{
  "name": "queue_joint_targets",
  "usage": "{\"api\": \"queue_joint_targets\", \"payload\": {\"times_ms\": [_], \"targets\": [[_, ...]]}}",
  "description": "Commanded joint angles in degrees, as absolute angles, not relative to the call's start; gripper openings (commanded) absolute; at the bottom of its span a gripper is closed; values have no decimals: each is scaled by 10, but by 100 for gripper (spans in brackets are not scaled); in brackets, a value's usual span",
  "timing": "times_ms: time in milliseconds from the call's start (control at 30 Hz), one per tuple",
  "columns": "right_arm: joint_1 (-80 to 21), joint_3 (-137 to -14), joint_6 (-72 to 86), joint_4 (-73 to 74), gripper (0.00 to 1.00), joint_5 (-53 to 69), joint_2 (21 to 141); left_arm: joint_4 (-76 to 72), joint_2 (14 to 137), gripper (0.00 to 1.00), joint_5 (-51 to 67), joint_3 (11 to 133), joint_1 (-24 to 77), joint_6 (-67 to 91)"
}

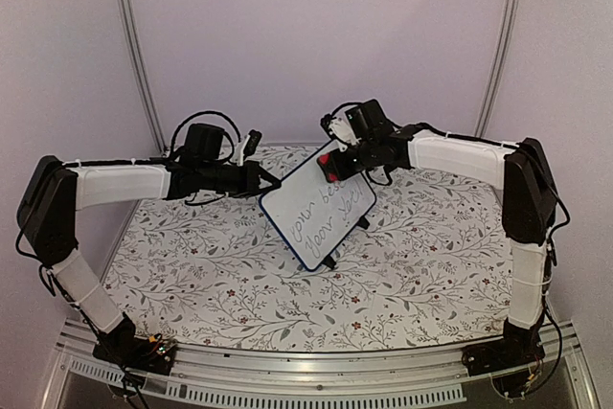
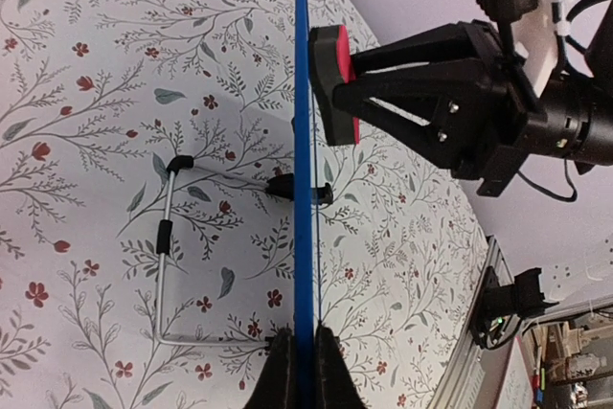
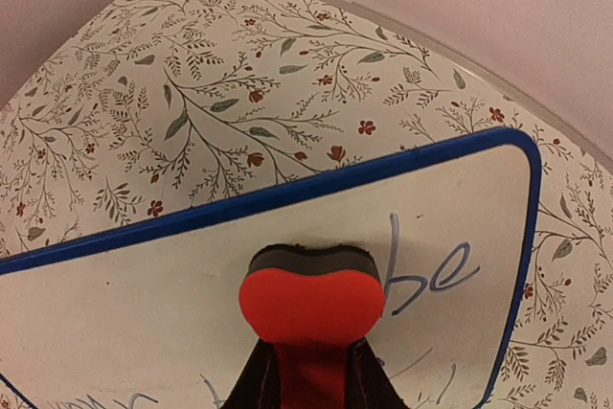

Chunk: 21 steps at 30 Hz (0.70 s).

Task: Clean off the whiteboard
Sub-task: Erase the whiteboard at the center of the board.

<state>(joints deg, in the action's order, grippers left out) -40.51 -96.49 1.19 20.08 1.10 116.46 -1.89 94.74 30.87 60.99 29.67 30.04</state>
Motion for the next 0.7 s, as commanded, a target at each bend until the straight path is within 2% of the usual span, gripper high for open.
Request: {"api": "queue_joint_targets", "payload": {"times_ms": [0,133,433,667], "targets": [[-410,-1005,7,214,6,10,1196,-35,933,0,345,611,303,288],[-410,-988,6,215,6,3,1200,-35,931,0,346,611,303,289],[-400,-864,13,166,5,3,1153,-38,932,0,348,610,303,291],[-398,-867,16,162,5,3,1146,-38,931,0,348,609,302,291]]}}
